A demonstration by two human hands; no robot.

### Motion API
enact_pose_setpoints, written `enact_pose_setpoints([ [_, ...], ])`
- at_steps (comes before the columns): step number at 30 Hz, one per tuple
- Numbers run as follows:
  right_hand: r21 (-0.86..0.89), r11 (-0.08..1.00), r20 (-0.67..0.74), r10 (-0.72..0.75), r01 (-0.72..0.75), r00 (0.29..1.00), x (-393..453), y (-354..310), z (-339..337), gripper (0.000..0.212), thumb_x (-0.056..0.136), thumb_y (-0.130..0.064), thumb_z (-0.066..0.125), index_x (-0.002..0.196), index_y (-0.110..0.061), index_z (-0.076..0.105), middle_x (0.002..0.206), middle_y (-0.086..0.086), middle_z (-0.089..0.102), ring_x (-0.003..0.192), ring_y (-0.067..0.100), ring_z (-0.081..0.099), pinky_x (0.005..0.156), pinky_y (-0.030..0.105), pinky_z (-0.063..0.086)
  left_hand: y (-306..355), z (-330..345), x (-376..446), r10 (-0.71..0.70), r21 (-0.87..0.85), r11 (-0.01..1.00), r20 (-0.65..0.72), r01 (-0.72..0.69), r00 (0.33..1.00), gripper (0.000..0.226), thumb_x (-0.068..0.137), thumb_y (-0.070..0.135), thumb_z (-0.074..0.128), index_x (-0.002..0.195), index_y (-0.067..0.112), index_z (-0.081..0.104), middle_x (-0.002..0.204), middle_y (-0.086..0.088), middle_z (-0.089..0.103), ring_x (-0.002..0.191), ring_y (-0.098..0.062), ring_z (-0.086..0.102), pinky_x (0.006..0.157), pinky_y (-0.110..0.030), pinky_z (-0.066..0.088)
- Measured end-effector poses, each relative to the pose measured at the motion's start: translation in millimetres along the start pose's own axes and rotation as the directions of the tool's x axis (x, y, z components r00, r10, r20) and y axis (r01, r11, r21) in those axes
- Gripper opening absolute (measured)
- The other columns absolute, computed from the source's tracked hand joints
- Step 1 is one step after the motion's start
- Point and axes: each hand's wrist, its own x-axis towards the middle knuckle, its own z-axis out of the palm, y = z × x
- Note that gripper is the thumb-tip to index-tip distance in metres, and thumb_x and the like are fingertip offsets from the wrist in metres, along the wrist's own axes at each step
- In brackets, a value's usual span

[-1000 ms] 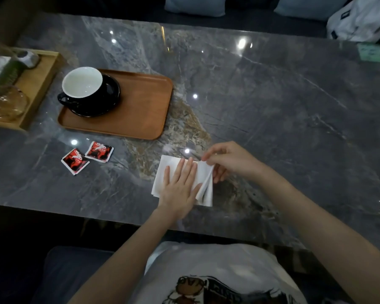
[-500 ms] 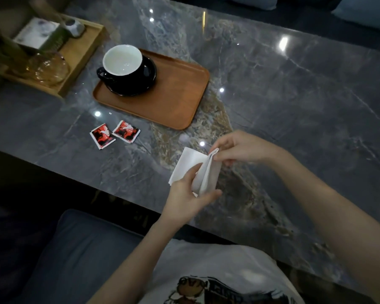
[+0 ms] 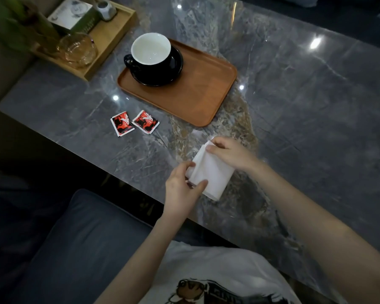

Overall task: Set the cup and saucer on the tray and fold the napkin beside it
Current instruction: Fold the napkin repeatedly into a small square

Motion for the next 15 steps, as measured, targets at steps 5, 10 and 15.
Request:
enact_pose_setpoints([
  [5,0.043,0.999,-0.079,-0.017,0.02,0.997,-3.9,6.6,6.9,0.033,0.091,-0.024,0.054,0.07,0.001,0.05,0.066,0.007,0.042,0.061,0.015,0.041,0.051,0.019,0.027,-3.0,-0.9,2.3,-0.073,0.019,0.997,-0.017,0.074,0.997,0.026,0.07,0.022,0.076,0.088,0.011,0.061,0.078,0.003,0.059,0.069,-0.015,0.057,0.064,-0.023,0.044],
  [10,-0.028,1.0,-0.179,-0.003,-0.002,0.984,-5.6,14.5,17.7,0.031,0.089,-0.027,0.058,0.065,-0.011,0.047,0.06,0.001,0.042,0.054,0.009,0.039,0.052,0.015,0.031,-7.4,-2.8,8.5,-0.094,0.05,0.994,0.004,0.094,0.996,0.015,0.075,0.021,0.071,0.079,0.01,0.063,0.066,0.005,0.056,0.061,-0.012,0.052,0.059,-0.019,0.036],
  [15,-0.154,0.988,-0.313,-0.037,-0.012,0.949,-5.3,20.5,32.9,0.03,0.09,-0.032,0.055,0.074,-0.006,0.051,0.066,0.01,0.056,0.063,0.021,0.053,0.06,0.034,0.039,-10.8,-7.0,20.6,-0.094,0.122,0.989,0.111,0.08,0.989,0.014,0.079,0.022,0.067,0.077,0.01,0.058,0.069,-0.004,0.058,0.068,-0.019,0.054,0.061,-0.025,0.034],
])
